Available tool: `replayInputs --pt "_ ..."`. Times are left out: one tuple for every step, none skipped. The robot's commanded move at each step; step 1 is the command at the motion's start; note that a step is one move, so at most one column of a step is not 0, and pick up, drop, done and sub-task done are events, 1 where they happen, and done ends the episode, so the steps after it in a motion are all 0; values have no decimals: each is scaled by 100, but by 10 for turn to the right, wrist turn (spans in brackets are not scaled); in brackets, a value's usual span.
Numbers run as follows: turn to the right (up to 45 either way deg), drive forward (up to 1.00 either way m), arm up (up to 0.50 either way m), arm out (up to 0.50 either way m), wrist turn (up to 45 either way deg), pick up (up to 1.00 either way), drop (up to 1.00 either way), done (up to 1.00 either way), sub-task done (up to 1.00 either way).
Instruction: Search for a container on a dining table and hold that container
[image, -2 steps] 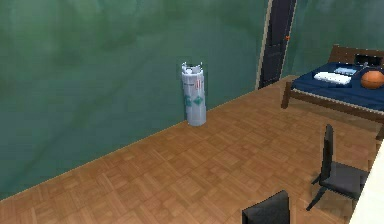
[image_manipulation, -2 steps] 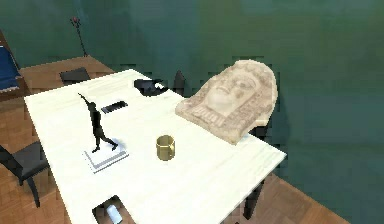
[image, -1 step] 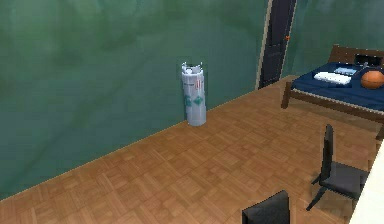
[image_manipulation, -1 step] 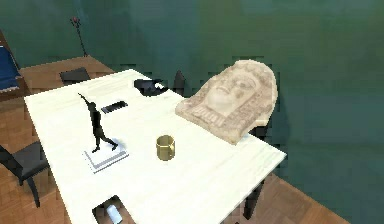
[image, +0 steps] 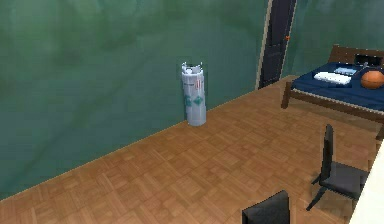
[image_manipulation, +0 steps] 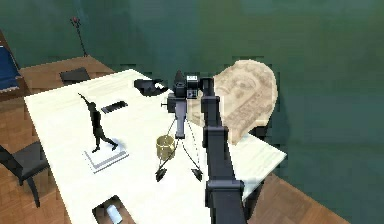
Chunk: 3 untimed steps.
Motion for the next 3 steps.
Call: replayInputs --pt "0 0 0 0 450 0 0 0 0" --pt "0 0 0 0 450 0 0 0 0" --pt "0 0 0 0 450 0 0 0 0"
